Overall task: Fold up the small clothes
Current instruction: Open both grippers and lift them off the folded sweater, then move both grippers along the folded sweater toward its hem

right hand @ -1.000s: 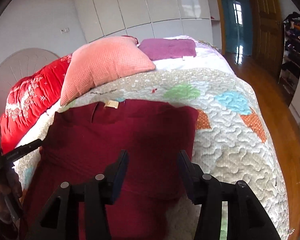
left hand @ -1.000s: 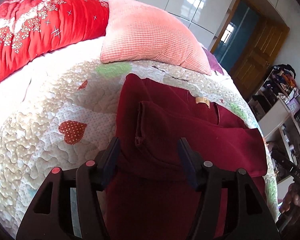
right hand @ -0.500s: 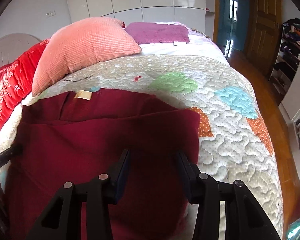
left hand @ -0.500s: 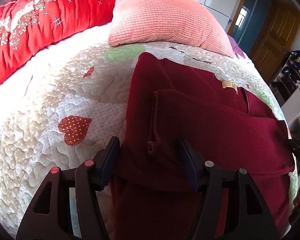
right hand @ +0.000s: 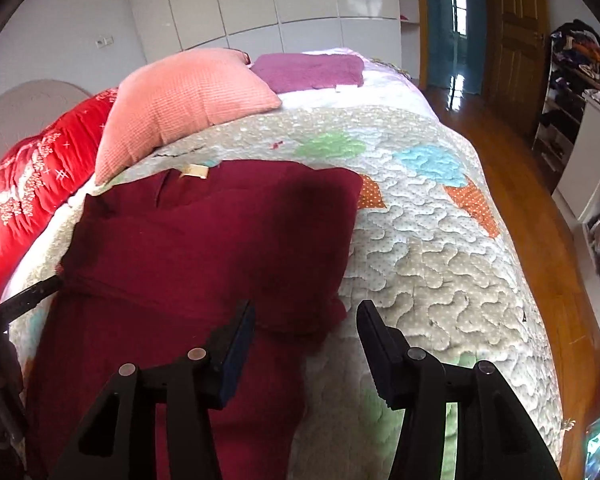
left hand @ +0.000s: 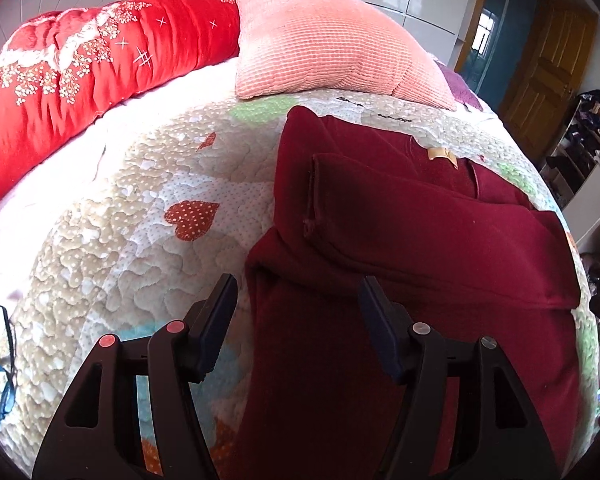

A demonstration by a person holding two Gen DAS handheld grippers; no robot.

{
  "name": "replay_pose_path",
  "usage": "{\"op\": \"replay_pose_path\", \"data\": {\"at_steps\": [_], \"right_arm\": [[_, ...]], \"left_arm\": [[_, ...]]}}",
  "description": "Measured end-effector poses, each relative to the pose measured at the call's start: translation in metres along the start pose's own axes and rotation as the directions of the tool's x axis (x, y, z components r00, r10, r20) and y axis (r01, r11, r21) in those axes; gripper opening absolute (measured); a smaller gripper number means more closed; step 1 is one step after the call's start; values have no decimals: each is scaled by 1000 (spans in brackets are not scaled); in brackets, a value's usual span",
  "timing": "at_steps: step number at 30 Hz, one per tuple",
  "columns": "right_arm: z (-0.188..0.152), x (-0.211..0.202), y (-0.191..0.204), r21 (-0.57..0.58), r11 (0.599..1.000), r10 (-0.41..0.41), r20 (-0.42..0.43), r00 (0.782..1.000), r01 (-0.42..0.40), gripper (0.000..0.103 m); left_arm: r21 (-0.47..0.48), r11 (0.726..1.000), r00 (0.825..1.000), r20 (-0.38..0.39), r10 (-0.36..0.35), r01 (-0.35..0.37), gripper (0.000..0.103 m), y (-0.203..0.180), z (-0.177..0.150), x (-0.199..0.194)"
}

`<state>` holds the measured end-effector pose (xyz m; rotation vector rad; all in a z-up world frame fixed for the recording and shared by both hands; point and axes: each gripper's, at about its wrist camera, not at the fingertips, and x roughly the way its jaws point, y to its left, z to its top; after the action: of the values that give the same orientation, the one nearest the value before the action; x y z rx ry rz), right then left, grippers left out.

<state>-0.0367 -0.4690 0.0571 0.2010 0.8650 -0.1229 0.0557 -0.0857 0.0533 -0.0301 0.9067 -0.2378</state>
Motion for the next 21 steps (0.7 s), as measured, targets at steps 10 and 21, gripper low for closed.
{"op": "replay_pose_path", "data": {"at_steps": [10, 21], "right_arm": [[-57, -56, 11, -11, 995, 100, -9, 995, -100, 65], [-73, -45, 35, 21, 986, 166, -23, 986, -165, 65]], "left_arm": [[52, 999, 999, 36, 12, -14, 63, -3, -38, -60], [25, 1000, 1000, 12, -6, 5, 63, -3, -57, -70]]}}
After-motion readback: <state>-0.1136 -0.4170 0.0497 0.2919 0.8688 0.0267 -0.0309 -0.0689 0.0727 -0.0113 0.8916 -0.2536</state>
